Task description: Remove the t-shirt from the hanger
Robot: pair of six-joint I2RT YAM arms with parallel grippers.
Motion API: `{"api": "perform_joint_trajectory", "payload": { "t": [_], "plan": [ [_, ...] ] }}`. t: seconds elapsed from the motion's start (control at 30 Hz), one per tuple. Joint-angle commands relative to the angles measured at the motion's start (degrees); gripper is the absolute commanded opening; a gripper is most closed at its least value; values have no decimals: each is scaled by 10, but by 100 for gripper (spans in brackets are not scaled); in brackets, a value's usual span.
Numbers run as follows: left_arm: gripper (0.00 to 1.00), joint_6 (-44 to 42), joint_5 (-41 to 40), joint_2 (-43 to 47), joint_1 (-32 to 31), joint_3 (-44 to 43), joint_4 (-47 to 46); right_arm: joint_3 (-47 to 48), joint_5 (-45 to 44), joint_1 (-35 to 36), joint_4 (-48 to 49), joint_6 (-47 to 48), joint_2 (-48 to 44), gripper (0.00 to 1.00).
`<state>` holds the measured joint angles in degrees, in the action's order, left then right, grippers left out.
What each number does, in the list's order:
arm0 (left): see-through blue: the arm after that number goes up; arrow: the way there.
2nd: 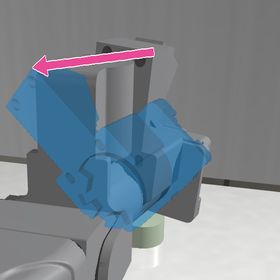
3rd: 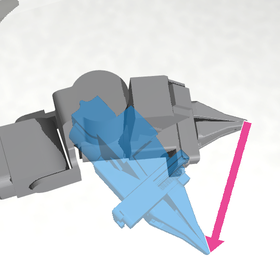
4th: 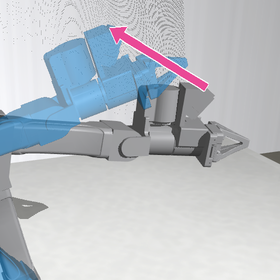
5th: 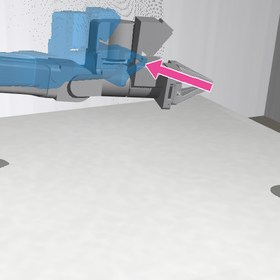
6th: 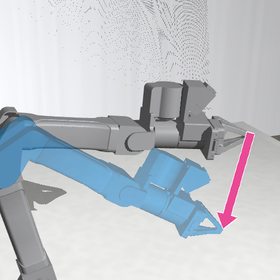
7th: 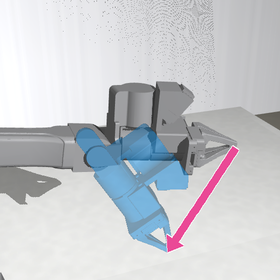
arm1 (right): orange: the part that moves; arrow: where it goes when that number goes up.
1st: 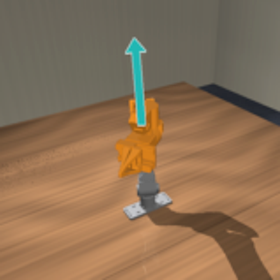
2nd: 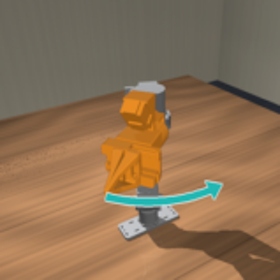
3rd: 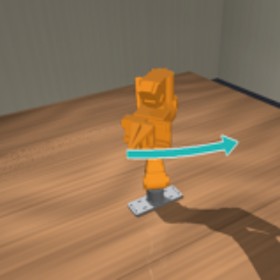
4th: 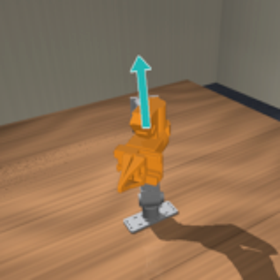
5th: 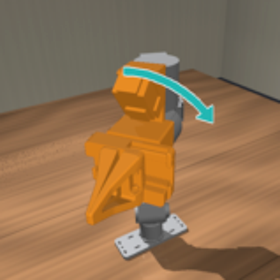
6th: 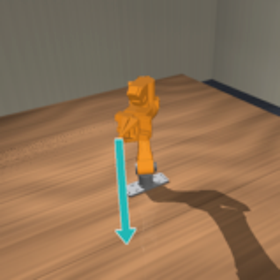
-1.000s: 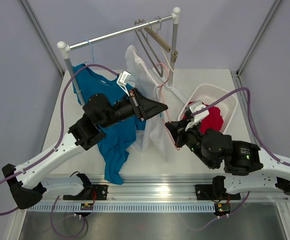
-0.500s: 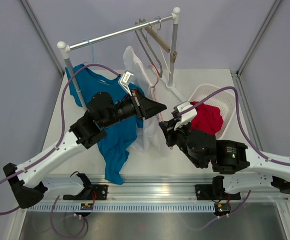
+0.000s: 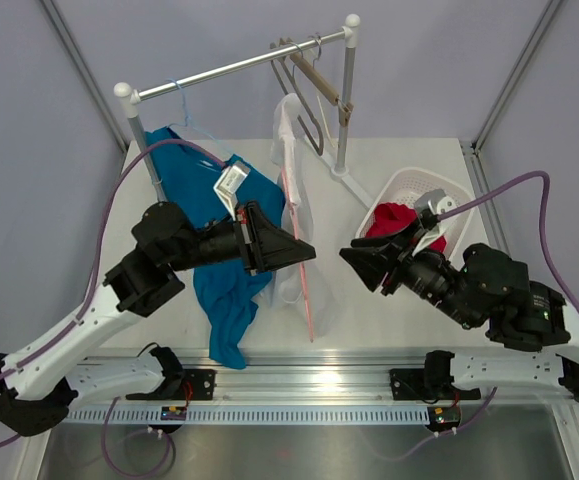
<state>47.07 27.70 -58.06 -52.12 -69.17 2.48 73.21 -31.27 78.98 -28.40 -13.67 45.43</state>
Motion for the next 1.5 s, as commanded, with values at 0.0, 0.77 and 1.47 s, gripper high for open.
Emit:
{"api": "perform_joint_trajectory", "payload": {
  "t": [0.0,0.77,1.47],
  "plan": [
    [0,-32,78,62,-3,11,11,30,104,-40,-3,18,34,42],
    [0,-17,196,180,-3,119,11,25,357,-206,149,-91,130,76],
    [0,-7,188,170,-4,133,5,-4,364,-206,184,-89,153,2]
  ]
}}
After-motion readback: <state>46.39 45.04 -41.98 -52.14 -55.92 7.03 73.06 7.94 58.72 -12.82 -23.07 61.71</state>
